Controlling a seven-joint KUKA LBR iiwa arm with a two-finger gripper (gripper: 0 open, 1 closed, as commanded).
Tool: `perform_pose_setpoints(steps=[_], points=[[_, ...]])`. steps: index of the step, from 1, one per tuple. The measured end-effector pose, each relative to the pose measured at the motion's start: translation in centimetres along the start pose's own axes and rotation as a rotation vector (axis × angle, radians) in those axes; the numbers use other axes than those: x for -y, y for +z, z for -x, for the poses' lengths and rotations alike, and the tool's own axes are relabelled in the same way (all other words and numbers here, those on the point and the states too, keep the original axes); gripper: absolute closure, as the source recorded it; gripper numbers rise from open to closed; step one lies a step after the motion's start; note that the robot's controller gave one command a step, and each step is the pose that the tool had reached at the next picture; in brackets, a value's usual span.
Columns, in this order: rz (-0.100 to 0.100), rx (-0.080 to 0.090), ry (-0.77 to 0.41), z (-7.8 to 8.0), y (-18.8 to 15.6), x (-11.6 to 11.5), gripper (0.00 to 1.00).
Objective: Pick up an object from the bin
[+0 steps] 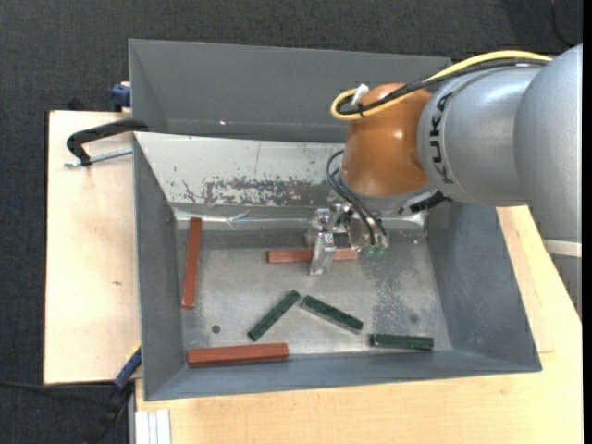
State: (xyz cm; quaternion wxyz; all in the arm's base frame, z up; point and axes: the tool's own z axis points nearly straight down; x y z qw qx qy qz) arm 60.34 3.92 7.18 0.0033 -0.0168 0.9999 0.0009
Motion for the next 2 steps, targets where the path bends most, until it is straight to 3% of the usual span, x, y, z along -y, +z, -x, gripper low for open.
perform_pose_setpoints(steps=[1,2], points=[[0.000,0.000,0.000,0.0,0.0,0.0,1.00],[0.000,0.004,0.015,-2.0,-17.8,-0.9,1.00]])
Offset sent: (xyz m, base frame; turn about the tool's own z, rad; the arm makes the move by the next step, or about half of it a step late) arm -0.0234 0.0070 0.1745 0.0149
